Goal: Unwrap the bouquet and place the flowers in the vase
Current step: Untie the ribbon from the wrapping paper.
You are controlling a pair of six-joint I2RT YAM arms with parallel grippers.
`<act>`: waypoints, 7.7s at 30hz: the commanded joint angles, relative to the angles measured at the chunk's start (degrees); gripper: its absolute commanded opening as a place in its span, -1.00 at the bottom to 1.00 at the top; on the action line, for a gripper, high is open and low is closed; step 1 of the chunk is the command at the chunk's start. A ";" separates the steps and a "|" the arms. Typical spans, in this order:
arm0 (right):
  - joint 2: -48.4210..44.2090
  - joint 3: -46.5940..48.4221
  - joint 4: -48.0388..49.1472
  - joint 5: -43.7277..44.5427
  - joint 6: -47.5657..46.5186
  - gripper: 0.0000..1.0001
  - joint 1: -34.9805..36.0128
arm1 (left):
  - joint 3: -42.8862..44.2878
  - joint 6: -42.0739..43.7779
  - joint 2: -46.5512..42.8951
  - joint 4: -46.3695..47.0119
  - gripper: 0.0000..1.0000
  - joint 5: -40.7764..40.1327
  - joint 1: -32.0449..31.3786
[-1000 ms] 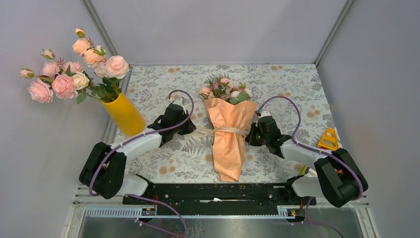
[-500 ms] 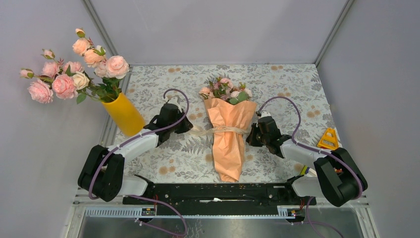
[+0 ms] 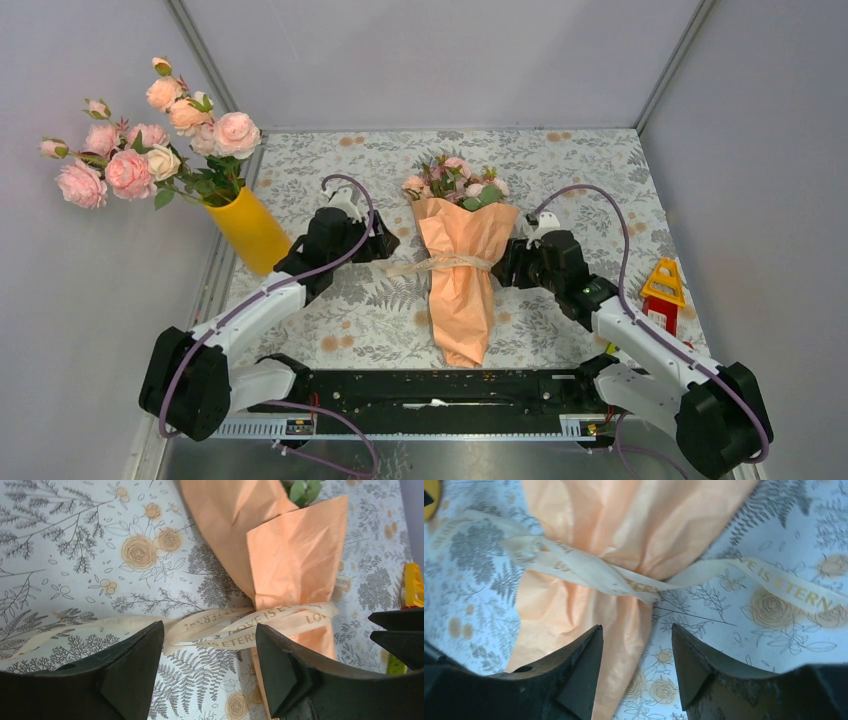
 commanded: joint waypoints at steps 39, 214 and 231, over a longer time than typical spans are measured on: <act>37.36 35.99 -9.91 2.31 -18.49 -0.15 14.06 | 4.07 -0.38 -16.57 -13.24 0.47 7.20 -0.47; 11.70 2.32 -3.96 6.56 11.13 -1.00 -10.39 | 9.34 16.77 13.05 13.36 0.65 -12.44 -25.89; 12.01 2.15 -3.22 6.01 11.31 -1.00 -10.37 | 17.81 18.21 22.72 7.41 0.22 -18.53 -28.74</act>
